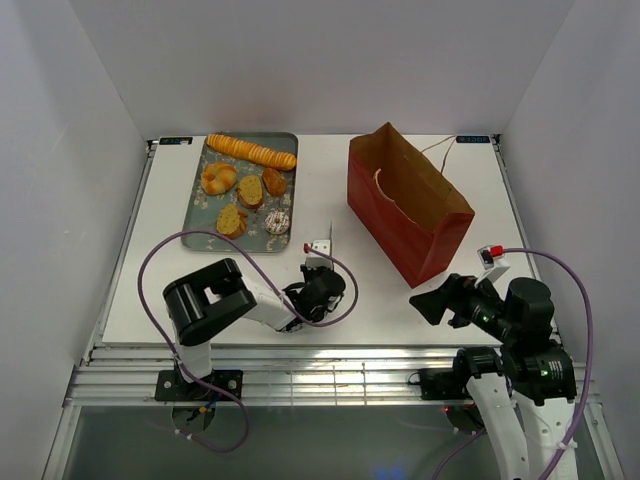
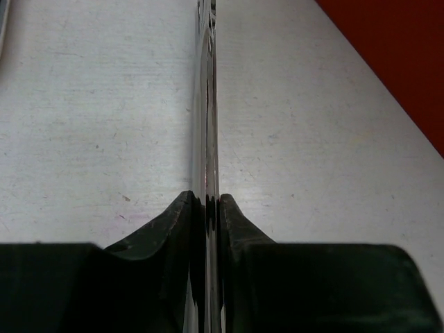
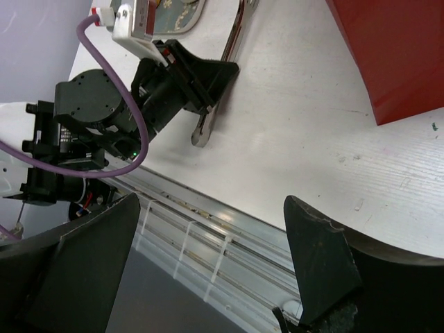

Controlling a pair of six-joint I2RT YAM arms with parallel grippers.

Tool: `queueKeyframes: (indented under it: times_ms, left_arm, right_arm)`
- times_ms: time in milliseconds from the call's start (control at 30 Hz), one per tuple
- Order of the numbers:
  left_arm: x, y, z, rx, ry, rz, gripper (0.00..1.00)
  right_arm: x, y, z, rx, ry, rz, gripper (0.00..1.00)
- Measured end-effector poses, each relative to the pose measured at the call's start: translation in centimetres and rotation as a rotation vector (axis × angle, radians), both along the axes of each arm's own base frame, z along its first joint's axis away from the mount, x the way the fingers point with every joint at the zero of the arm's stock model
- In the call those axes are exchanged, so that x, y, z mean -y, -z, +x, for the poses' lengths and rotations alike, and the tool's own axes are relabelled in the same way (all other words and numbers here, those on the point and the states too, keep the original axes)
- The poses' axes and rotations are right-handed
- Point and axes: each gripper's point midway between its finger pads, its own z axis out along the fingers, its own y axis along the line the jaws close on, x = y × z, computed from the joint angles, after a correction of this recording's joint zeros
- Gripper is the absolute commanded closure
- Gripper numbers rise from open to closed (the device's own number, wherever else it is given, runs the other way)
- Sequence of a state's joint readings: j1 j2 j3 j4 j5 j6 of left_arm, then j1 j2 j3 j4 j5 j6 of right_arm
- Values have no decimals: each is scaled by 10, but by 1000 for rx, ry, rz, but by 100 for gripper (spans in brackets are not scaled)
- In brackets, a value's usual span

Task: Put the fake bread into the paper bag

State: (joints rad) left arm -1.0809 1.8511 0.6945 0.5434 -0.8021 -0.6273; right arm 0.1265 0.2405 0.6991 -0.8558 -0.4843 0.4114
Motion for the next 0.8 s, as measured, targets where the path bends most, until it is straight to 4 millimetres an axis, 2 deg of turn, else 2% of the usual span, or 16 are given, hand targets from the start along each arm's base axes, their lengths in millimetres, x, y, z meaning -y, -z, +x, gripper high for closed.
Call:
queueKeyframes:
  times_ms: [133,233,300,433,467,500,567,667,733,800]
  left_arm:
    - [-1,-4,-13,-36,57,-16,88]
    - [2,-26,-23,-61,122,-48,88]
    - [9,-53,-28,-75,179,-103,88]
    - [22,-138,-26,-61,275,-273,87]
    - [20,-171,-20,-37,288,-337,87]
    - [15,-193,-15,-22,292,-378,86]
    - [-1,-225,-9,-16,303,-431,85]
    - [-31,-258,-1,-6,296,-482,81]
    - [-47,-269,4,-14,291,-504,79]
    - [-58,-276,6,-36,301,-522,76]
  right_arm:
    - [4,-10,6,6,27,-13,10]
    - [7,-21,11,16,53,-27,10]
    - [12,-35,18,32,84,-47,10]
    - [22,-74,35,95,140,-84,10]
    - [25,-92,43,131,164,-93,10]
    - [29,-101,49,145,184,-106,10]
    - [37,-125,62,167,232,-134,10]
    - [43,-164,91,221,273,-175,10]
    - [44,-184,111,241,273,-201,10]
    - [44,-196,132,248,272,-233,10]
